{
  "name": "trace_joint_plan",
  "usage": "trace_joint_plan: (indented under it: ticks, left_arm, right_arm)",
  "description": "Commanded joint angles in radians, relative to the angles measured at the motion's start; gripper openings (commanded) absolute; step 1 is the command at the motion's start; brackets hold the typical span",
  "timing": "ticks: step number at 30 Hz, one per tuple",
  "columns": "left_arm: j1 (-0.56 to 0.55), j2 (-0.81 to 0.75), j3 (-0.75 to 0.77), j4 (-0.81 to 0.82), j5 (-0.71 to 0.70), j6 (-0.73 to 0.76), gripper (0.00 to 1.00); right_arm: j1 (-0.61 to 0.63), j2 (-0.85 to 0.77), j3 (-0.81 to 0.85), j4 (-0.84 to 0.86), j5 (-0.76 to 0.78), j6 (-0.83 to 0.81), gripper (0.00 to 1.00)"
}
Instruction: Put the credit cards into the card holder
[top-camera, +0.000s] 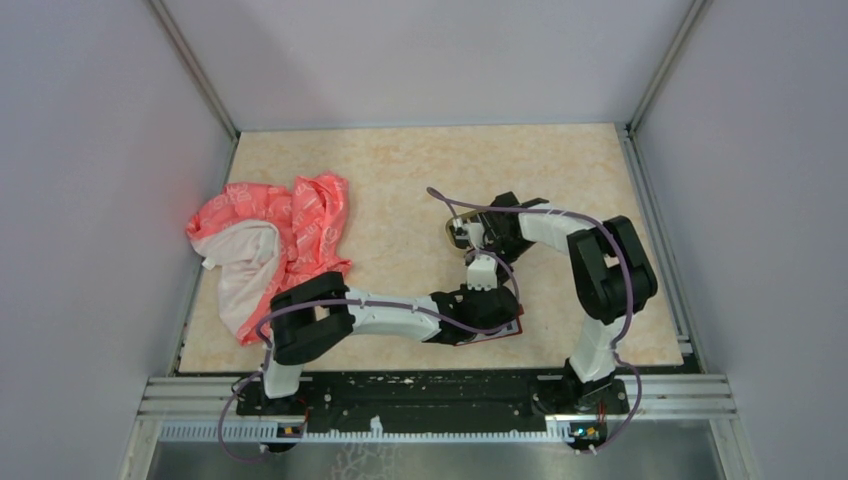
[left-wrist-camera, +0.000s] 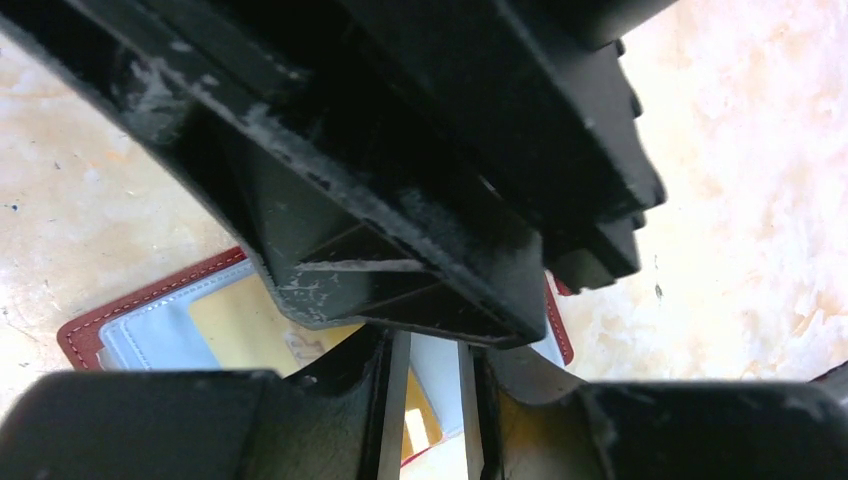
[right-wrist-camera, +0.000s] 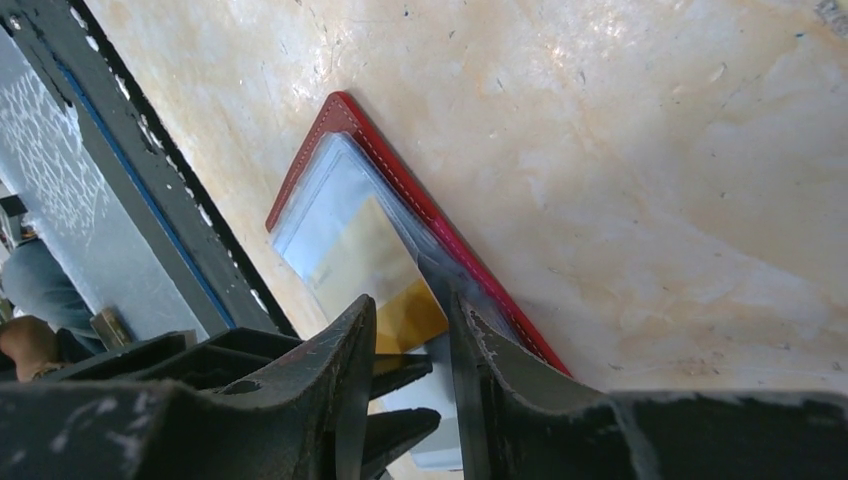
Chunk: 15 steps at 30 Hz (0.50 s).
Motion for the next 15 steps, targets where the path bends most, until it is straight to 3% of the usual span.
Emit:
trace_joint_plan:
  ticks: [1, 15]
  left_arm:
    - [0.002, 0.012, -0.019, -0.122, -0.034, -0.034, 0.3]
    - [0.002, -0.056, -0.1, -0.164, -0.062, -0.058, 0.31]
  right_arm:
    - [-0.021, -0.052, -0.005, -0.021, 0.004, -0.044, 0.34]
    - [-0.089, -0.112, -0.007, -0.027, -0.04, -0.065, 0.34]
